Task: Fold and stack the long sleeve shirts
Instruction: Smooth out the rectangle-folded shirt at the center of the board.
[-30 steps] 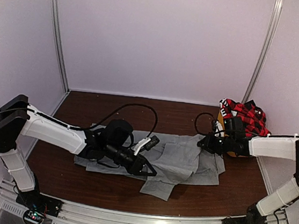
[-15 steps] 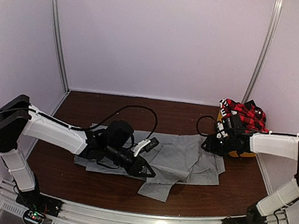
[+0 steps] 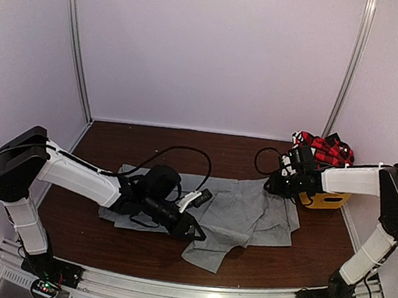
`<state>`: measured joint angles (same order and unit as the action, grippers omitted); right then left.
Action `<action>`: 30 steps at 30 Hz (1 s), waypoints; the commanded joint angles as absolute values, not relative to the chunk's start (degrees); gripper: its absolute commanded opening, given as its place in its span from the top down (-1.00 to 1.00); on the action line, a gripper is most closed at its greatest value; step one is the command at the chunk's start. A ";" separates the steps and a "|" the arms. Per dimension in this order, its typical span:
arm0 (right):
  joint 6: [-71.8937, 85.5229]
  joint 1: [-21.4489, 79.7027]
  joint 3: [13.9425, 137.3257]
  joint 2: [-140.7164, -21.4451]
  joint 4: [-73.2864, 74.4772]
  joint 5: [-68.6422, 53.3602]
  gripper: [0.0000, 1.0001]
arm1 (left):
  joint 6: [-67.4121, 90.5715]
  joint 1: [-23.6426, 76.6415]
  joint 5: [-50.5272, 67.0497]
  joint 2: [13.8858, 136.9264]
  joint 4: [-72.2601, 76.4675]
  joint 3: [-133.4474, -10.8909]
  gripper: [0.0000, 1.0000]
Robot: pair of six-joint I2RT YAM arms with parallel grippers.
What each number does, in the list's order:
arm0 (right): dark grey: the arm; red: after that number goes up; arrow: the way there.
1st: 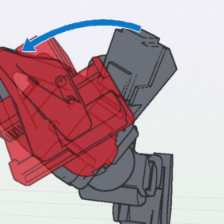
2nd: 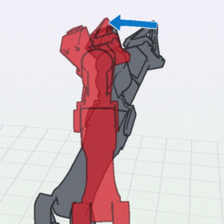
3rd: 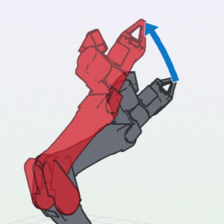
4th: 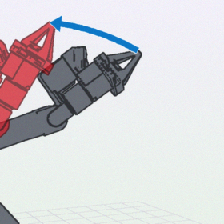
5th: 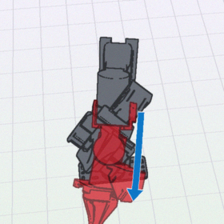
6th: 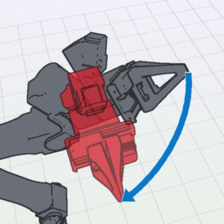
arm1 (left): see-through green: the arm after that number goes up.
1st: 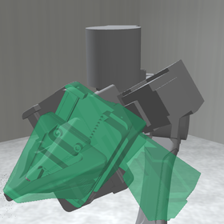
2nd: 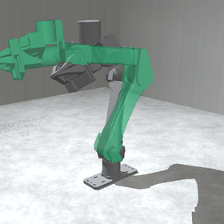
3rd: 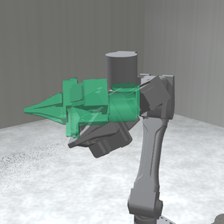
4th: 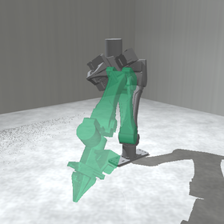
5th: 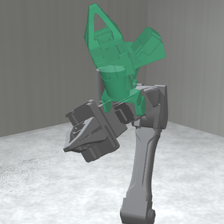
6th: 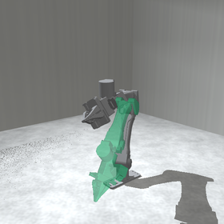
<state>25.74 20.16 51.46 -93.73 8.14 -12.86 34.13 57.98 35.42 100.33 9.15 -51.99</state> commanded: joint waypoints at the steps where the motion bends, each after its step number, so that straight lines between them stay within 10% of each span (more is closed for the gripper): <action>1: 23.85 20.21 54.01 -94.33 5.65 -14.11 0.24 | 33.34 58.52 36.74 101.66 10.39 -53.44 1.00; 30: 16.38 19.98 58.00 -99.89 16.80 -4.53 0.02 | 26.94 65.89 51.10 99.32 8.78 -61.69 1.00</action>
